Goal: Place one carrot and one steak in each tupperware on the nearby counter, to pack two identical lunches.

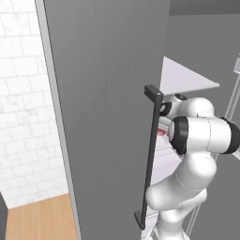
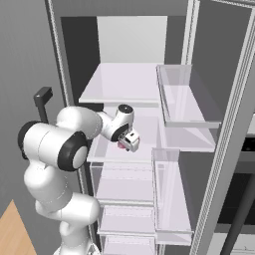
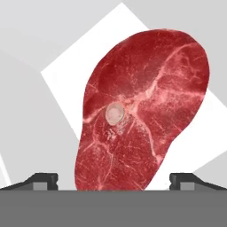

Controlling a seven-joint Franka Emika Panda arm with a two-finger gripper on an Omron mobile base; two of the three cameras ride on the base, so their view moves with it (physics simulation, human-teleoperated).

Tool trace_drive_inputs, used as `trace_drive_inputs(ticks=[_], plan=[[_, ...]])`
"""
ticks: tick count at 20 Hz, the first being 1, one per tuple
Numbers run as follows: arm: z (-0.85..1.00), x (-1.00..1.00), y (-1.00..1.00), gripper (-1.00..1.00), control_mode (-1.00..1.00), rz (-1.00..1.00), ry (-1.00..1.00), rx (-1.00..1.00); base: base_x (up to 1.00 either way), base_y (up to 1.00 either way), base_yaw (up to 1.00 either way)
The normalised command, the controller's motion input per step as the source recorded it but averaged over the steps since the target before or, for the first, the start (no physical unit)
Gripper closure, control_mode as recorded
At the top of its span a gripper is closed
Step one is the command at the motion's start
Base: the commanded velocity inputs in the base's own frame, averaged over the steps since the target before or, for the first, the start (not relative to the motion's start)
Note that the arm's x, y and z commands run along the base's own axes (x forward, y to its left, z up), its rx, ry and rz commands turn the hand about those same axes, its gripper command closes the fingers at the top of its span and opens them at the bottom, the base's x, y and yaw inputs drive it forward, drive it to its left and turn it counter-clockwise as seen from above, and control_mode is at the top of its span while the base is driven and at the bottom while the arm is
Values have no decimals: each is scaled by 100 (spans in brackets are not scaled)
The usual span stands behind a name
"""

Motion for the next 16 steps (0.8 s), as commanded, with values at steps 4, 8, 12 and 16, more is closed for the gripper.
trace_drive_inputs(ticks=[4, 8, 12, 16], plan=[[-36, 28, 0, -100, -100, 0, 0, -3, 0, 0, 0], [-41, 18, 0, 100, -100, 0, 0, -5, 0, 0, 0], [-41, 0, 0, 100, -100, 0, 0, -3, 0, 0, 0], [-46, -4, -8, 100, -100, 0, 0, -1, 0, 0, 0]])
